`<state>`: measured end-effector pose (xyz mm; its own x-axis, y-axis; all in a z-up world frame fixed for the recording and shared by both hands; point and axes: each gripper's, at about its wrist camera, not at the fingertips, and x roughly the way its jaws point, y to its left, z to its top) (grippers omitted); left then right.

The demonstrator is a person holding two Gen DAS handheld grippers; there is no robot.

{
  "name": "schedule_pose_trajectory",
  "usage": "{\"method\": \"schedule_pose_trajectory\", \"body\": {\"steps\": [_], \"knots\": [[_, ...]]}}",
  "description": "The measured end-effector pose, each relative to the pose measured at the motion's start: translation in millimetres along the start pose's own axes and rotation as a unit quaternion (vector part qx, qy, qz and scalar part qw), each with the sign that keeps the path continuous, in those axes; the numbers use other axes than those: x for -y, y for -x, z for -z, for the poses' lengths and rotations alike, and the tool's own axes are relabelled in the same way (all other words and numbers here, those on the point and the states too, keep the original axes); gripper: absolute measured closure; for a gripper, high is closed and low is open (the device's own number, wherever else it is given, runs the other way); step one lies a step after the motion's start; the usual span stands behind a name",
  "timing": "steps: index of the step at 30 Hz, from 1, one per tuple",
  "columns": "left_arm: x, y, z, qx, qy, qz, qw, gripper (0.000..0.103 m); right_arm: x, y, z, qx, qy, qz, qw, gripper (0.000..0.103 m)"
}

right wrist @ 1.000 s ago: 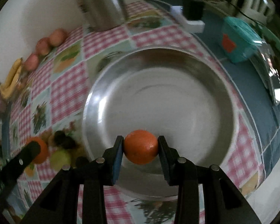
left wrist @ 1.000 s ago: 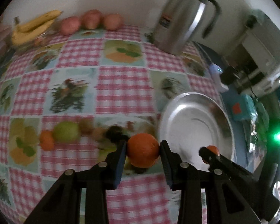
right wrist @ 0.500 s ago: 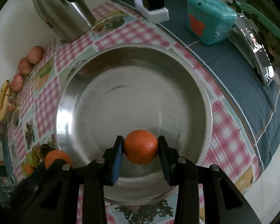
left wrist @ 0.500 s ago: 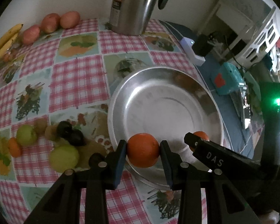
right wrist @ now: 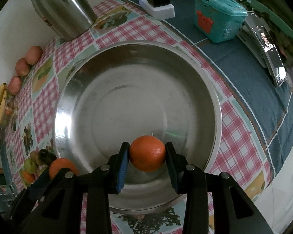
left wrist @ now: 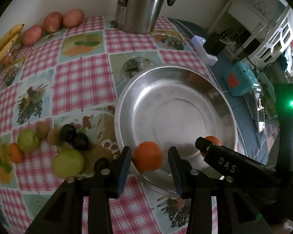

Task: Organize fruits
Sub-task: 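Open both tools to drop the oranges into the steel plate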

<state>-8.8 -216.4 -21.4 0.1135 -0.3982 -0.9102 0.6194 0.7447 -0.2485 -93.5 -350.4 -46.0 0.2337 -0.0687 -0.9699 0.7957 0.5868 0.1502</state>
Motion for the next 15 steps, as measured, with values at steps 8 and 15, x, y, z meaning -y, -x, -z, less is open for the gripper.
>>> {"method": "schedule_pose_trajectory", "body": {"steps": [8,15], "knots": [[-6,9,-3,0.009,0.012,0.001,0.9999,0.048,0,11,-1,0.021,0.005,0.004,1.000,0.053],[-30,19,-8,0.012,0.056,-0.024,0.9981,0.043,-6,21,-2,0.037,0.018,-0.007,0.999,0.046]]}}
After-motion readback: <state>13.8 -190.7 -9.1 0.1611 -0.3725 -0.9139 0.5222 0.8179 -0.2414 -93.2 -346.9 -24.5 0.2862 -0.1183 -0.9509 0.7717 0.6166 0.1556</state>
